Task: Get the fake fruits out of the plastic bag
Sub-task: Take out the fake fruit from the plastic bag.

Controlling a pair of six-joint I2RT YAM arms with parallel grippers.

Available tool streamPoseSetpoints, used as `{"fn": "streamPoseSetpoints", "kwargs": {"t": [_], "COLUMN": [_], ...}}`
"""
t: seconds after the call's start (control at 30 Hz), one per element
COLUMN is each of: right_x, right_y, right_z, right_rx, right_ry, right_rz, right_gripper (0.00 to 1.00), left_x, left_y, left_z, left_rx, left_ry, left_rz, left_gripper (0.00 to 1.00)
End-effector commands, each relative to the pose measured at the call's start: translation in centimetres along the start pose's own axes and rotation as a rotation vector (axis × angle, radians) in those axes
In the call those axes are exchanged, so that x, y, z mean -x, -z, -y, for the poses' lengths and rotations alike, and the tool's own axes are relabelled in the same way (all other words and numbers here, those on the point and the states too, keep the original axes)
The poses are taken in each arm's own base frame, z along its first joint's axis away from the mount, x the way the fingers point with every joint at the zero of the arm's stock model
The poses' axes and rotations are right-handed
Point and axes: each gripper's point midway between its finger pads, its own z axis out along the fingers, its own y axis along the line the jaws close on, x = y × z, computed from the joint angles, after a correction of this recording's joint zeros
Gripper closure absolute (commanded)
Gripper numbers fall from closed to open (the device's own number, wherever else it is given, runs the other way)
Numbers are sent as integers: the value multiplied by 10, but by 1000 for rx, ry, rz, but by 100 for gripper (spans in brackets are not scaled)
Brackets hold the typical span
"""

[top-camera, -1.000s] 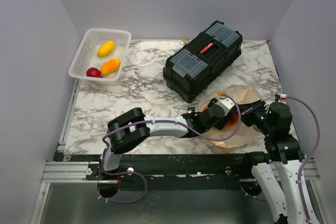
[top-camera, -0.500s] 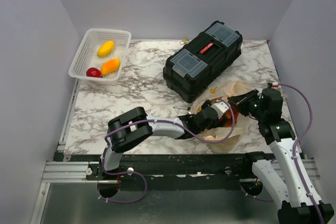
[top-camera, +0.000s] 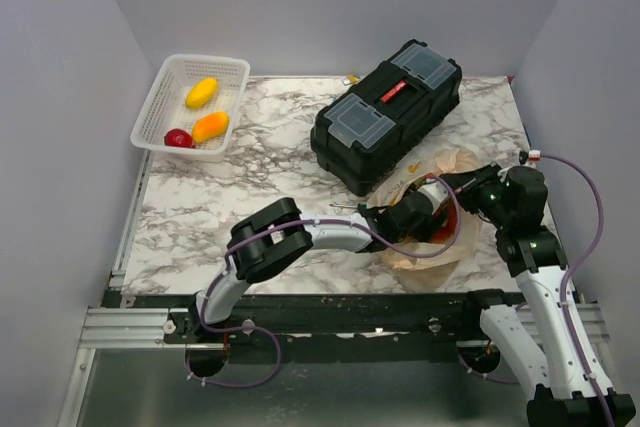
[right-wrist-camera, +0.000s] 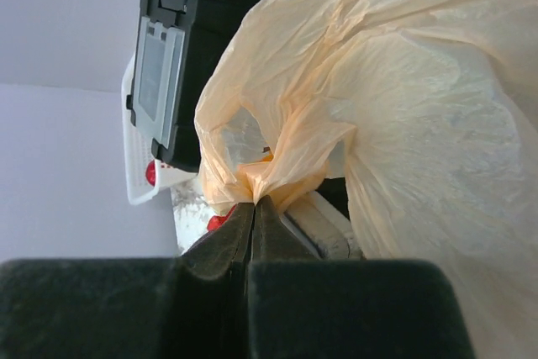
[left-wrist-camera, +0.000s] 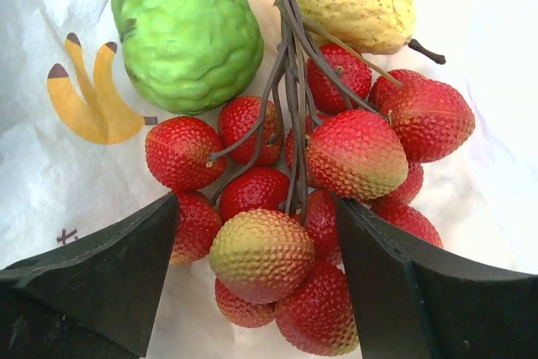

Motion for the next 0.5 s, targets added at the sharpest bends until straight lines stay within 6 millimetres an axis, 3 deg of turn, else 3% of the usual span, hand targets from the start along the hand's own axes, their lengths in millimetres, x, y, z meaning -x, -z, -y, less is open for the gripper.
{"fn": "streamPoseSetpoints", "kwargs": {"t": [0.0, 0.2, 0.3, 0.47], "right_x": [-9, -8, -5, 1], "right_y": [10, 10, 8, 0], "right_z": [-2, 2, 7, 14], "right_rx": [1, -15, -35, -70], "right_ry": [20, 27, 50, 117], "right_rz": [-42, -36, -18, -4], "right_gripper": [99, 99, 99, 99], "left_x": [-70, -84, -74, -39], "left_y": [-10, -10, 1, 20], "left_z": [-5, -7, -8, 0], "left_rx": [1, 2, -11, -60], "left_ry": [-37, -69, -72, -61], "left_rz": [-207, -262, -239, -202], "left_gripper": [28, 48, 65, 80]}}
